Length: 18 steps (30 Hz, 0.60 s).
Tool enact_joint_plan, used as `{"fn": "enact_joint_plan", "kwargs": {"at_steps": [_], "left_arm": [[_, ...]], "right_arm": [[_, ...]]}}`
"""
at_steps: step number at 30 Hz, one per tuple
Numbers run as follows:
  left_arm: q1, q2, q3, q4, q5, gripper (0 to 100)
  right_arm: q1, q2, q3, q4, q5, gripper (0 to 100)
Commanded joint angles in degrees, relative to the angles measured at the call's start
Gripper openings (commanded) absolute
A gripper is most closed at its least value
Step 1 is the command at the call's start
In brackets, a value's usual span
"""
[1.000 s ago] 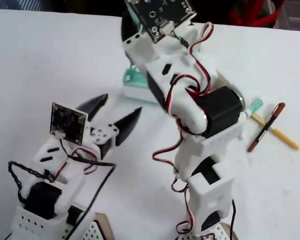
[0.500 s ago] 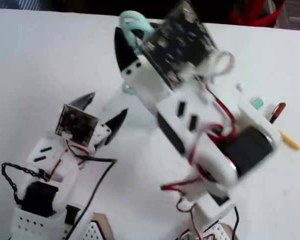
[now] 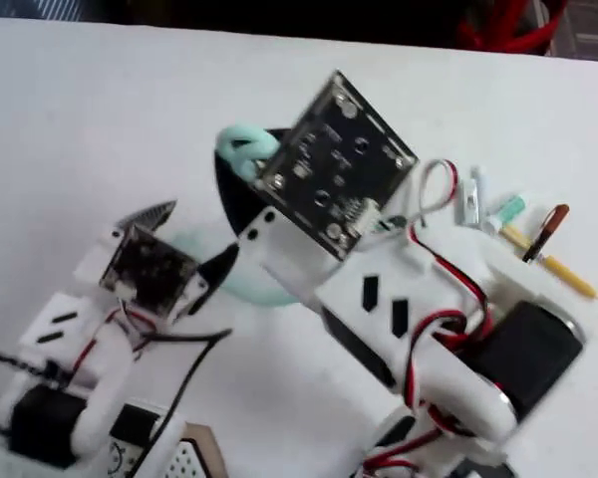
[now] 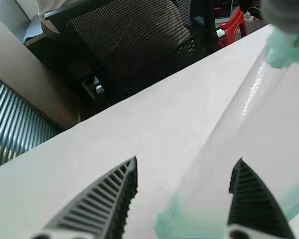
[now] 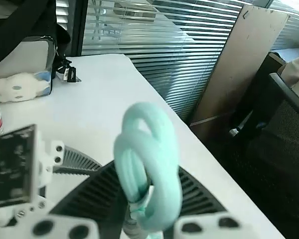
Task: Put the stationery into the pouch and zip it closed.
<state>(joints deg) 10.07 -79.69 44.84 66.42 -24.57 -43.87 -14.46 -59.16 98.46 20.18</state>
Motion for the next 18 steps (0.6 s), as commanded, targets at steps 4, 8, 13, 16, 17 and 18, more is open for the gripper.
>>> {"fn": "enact_joint_plan", "kwargs": {"at_steps": [4, 8, 13, 16, 17, 18], "left_arm": [[0.66, 0.13, -8.7, 9.67, -10.99, 30], [5.67, 0.22, -10.73, 16.26, -15.82, 32], [10.07, 0.48, -14.51, 18.64, -16.44, 32], [10.15, 0.48, -14.95, 16.88, -18.81, 32], [10.15, 0.48, -14.77, 16.44, -19.69, 32], [10.15, 0.48, -14.15, 16.09, -19.87, 32]], "right_arm": [[-3.82, -7.16, 3.16, -0.04, 0.09, 1.8], [-8.66, -10.86, 7.91, -0.04, 0.44, 1.8], [-10.07, -15.34, 11.87, -0.04, 0.53, 1.8], [-10.15, -19.12, 14.24, 0.04, 0.53, 1.8], [-10.15, -20.44, 15.56, 0.04, 0.53, 1.8], [-10.15, -21.85, 16.97, 0.04, 0.53, 1.8]]}}
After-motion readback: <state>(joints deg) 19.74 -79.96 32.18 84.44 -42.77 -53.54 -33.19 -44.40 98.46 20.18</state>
